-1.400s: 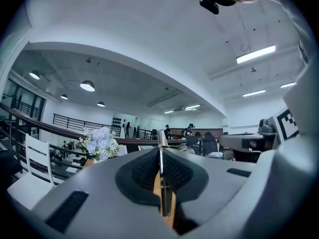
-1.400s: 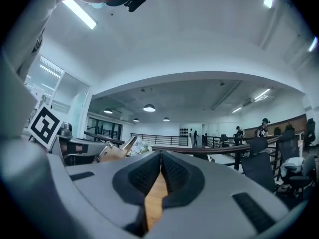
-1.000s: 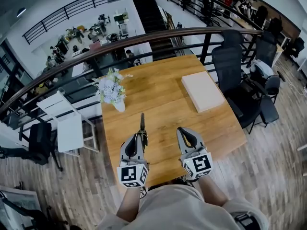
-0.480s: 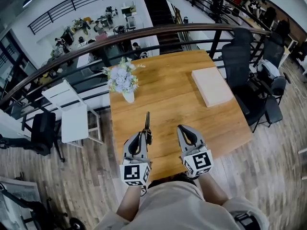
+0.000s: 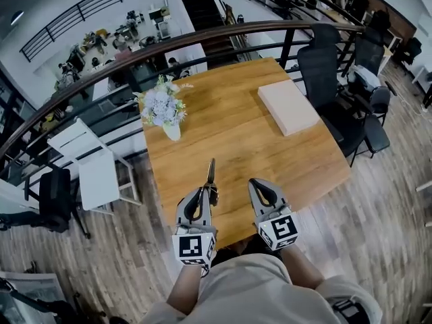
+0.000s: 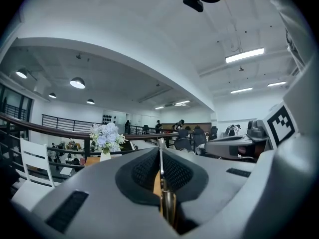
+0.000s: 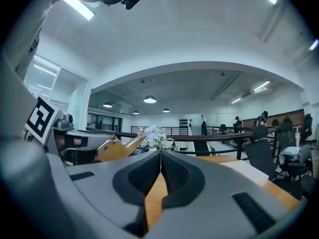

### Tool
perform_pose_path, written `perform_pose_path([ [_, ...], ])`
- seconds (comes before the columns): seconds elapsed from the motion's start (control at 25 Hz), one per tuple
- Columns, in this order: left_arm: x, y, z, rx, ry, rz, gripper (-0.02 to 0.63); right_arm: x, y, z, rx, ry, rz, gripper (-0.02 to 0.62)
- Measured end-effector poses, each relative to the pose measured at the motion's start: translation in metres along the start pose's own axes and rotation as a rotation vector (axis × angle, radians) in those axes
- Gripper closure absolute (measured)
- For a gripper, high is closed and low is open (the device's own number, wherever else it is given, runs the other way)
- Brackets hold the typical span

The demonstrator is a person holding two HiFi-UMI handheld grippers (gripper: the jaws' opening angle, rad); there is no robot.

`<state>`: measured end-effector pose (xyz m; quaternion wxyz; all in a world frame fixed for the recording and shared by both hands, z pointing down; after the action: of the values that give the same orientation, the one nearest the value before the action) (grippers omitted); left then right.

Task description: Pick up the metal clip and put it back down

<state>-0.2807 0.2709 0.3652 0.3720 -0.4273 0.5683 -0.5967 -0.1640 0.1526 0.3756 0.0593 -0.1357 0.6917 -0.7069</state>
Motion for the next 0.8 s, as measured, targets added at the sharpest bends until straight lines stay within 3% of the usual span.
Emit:
perform_pose_path([
  [0.4, 0.046, -0.009, 0.046, 0.033, -0.122, -0.008, 0.580, -0.022, -0.009, 0.051, -0.001, -0.088, -0.005, 0.569],
  [0.8, 0.118, -0.008, 0.147, 0.083, -0.261, -0.037, 0.580, -0.068, -0.015, 0.149, 0.009, -0.189, -0.031, 0.569],
])
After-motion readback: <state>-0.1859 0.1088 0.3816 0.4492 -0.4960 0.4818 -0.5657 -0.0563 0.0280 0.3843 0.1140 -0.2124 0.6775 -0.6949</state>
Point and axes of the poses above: the fingertips, and each gripper's own axes: x forward along the fingers, z to its right, y out of its top, the point moved 4 cm from there along -x, backward along the fingers, and after that the axes turned 2 degrees about y, right-handed, at the moved point
